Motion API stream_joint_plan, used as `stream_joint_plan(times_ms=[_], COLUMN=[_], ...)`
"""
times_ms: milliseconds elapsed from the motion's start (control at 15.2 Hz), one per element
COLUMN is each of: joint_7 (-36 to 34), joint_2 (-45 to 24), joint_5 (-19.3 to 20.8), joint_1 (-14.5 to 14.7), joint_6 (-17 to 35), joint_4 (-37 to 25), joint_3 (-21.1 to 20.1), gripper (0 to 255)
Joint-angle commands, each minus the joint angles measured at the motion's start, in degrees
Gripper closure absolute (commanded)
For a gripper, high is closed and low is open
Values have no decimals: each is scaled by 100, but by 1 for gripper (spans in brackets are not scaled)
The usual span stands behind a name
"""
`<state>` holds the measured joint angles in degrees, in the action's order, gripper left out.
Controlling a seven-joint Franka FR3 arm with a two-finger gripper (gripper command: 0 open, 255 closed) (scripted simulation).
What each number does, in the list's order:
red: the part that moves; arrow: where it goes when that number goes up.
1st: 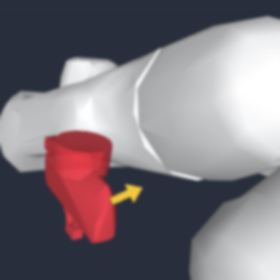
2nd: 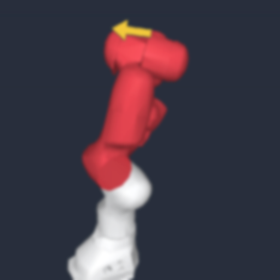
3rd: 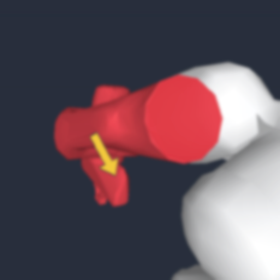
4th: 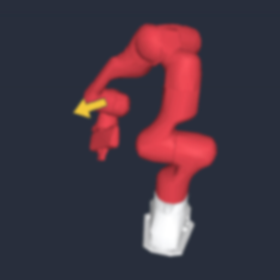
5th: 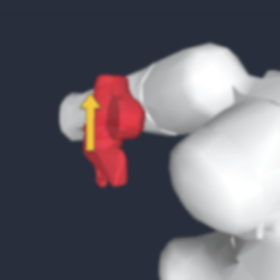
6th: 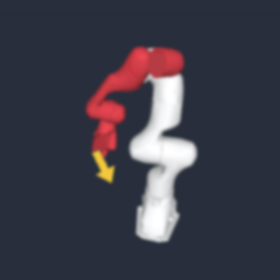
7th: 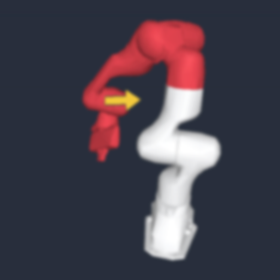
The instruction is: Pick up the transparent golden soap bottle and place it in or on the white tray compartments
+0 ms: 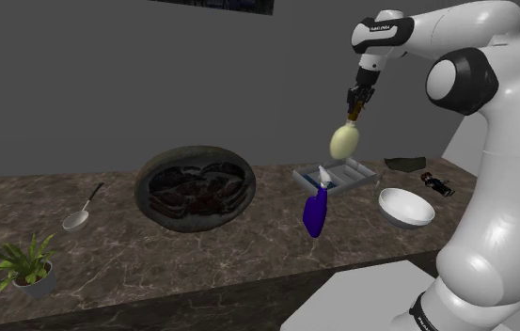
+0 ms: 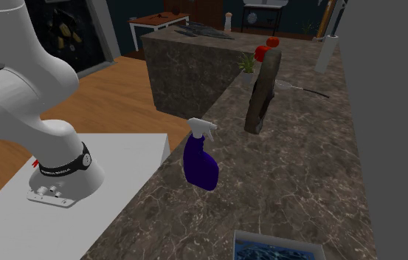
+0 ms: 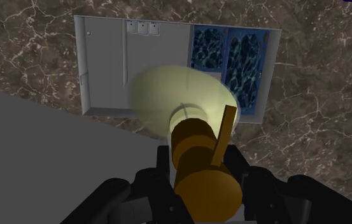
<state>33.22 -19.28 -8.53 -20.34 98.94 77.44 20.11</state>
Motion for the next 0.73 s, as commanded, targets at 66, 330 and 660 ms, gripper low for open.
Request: stream_joint_plan(times_ms=[66,330,660], joint_7=[15,31,57], joint_2=[36,53,40], joint_5=[7,6,-10], joint_1=[22,47,68], joint_6=[254,570,948], joint_4=[283,616,983], joint_3=[-3,-10,-21], gripper=[255,255,255])
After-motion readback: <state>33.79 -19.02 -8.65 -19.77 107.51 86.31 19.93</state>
